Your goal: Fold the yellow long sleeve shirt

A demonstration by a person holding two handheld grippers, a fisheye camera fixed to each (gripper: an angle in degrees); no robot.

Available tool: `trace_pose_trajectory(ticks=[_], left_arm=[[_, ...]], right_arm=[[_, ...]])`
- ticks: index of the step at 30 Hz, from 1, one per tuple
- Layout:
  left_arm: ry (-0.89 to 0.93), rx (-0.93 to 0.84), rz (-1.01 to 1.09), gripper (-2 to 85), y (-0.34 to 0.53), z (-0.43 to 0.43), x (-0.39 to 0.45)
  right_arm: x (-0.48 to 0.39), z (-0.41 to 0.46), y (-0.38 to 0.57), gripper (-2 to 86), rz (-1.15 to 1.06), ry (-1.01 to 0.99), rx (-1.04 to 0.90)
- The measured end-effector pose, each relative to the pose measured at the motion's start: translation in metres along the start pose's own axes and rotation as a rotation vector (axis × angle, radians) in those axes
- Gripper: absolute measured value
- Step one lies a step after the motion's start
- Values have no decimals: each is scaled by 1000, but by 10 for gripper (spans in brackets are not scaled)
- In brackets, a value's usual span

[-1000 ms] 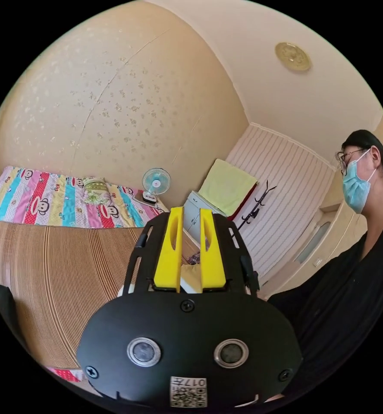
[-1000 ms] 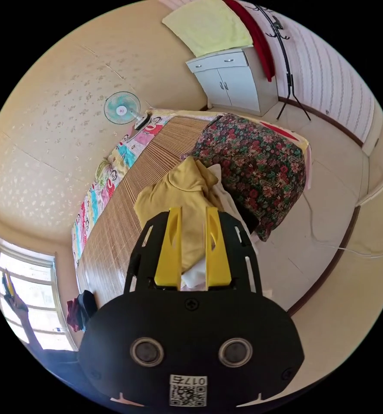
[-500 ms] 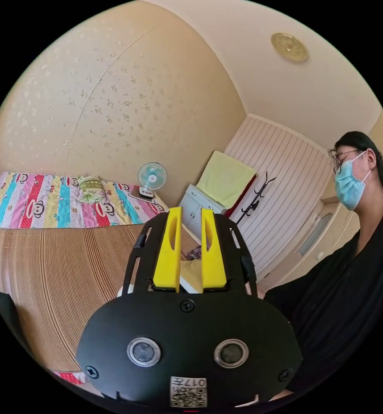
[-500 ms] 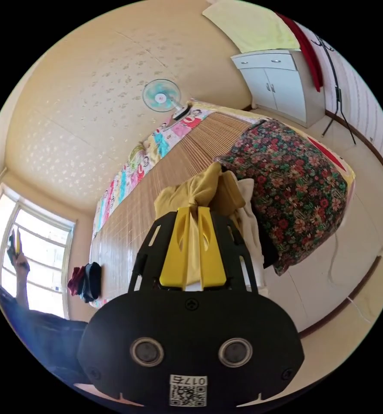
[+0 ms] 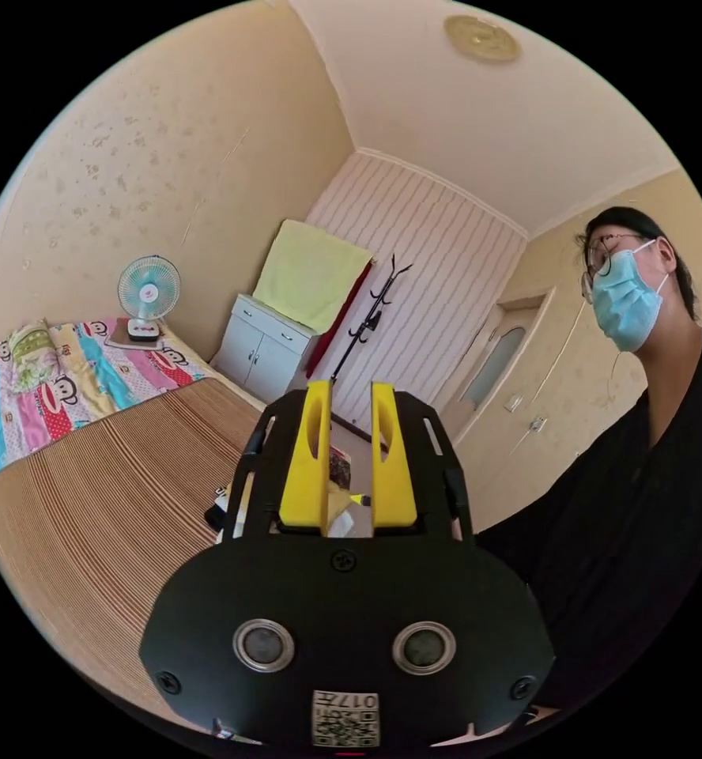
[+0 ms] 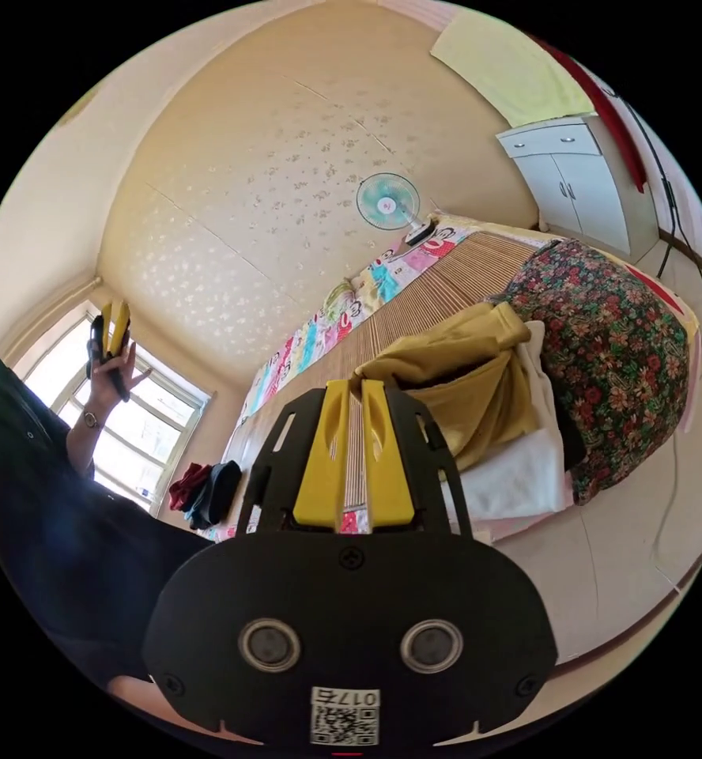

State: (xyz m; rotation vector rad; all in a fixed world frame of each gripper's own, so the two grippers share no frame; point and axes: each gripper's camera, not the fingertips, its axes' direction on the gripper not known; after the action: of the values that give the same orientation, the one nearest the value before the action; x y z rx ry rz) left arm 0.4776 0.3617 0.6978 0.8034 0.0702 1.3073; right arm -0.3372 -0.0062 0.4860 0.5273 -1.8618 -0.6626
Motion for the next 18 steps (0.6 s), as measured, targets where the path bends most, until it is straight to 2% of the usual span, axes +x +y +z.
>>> trace_pose_trajectory(ticks=[4, 7, 8, 10, 11, 14, 18], left_arm=[[-43, 43, 31, 87, -2, -11, -3], [-47, 66, -6, 110, -4, -24, -11], [-39, 92, -21, 113, -3, -31, -14], [-53, 132, -31, 119, -2, -44, -19], [-77, 154, -42, 128, -1, -53, -21], [-105, 200, -66, 139, -2, -77, -27], [-214, 257, -29, 156, -7, -115, -24]], right_arm=[[-30, 2, -13, 16, -47, -54, -21], [-34, -12, -23, 12, -47, -302, 122], [-34, -16, -27, 13, -26, -304, 173], [-34, -14, -35, 16, -28, -190, 161], [-32, -6, -44, 21, -4, -102, 98], [-31, 17, -66, 50, 4, -4, -38], [-35, 41, -89, 90, 24, 175, -62]])
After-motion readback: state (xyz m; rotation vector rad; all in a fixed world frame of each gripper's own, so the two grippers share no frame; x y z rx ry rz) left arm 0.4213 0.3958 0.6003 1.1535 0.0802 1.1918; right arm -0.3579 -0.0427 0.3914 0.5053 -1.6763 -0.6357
